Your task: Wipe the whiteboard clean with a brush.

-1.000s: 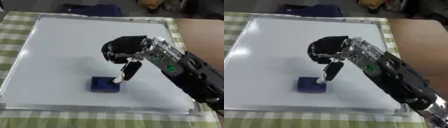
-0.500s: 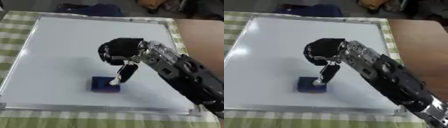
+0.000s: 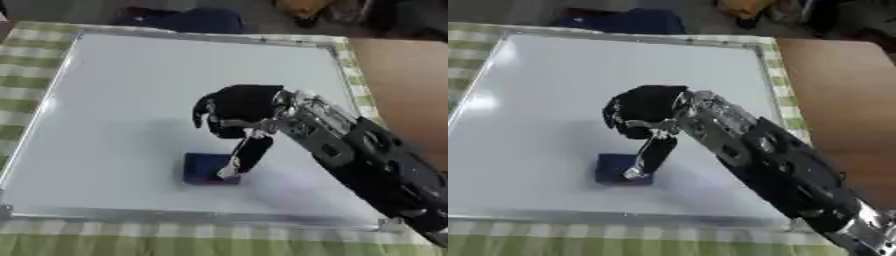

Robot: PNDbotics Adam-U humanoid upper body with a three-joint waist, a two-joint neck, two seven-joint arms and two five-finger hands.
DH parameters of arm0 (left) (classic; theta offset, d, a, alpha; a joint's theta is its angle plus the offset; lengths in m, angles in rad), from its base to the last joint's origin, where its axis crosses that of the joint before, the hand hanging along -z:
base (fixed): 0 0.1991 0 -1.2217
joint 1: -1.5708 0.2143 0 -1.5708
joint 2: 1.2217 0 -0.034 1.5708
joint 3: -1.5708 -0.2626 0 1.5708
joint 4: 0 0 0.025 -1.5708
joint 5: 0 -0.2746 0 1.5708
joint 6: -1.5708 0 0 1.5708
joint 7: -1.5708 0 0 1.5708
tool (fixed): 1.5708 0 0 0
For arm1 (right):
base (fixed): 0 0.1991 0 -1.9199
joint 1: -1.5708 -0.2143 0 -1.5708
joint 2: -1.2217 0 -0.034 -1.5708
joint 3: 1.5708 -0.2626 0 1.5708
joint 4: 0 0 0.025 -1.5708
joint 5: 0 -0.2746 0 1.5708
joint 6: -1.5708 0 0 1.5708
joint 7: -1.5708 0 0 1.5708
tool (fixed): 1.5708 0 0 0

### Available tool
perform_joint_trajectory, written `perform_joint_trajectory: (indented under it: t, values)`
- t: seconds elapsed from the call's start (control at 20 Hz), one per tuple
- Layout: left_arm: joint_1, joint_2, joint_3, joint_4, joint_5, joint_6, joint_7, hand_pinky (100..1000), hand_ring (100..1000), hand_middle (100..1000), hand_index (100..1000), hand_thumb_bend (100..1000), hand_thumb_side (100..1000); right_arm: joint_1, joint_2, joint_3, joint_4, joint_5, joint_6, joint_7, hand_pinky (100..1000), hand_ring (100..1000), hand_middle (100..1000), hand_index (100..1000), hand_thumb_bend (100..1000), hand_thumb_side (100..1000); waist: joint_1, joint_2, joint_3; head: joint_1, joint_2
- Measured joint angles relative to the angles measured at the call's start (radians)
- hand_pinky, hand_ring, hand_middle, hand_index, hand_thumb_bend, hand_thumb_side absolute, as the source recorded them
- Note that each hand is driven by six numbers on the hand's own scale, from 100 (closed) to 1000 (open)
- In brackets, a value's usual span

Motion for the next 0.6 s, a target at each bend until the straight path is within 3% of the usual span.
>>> perform_joint_trajectory:
  t: [0.6]
  values:
    - [0.0,0.0,0.0,0.0,-0.001,0.0,0.0,539,644,598,556,183,966,0.027,0.038,-0.012,0.008,-0.005,0.055,-0.005,733,884,691,100,471,628,-0.001,0.0,-0.006,0.001,0.001]
